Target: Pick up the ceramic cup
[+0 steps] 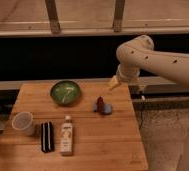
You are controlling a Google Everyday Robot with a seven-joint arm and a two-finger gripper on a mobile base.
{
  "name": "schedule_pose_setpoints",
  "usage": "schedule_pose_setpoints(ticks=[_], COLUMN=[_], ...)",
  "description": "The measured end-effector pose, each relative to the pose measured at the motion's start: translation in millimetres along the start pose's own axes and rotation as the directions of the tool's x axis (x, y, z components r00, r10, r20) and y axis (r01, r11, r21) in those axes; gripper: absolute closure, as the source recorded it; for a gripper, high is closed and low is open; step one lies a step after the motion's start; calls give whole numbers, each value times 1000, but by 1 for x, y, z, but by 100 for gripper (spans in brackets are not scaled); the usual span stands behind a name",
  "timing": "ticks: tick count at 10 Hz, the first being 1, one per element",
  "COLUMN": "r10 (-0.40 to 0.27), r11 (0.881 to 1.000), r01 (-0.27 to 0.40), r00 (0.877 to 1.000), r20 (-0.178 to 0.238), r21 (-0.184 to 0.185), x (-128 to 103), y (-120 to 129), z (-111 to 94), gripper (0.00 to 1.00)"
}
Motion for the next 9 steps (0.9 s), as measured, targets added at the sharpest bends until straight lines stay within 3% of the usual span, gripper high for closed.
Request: schedule_pose_setpoints(ticks=[5,7,9], r10=[-1,-28,-93], r11=[1000,999,991], r01=[1,28,92], r00=[1000,1000,996], r20=[0,-3,-4], r21=[-6,-34,-94], x=[0,1,-2], y=[0,5,38], z=[-1,-4,-9], gripper=[20,20,20])
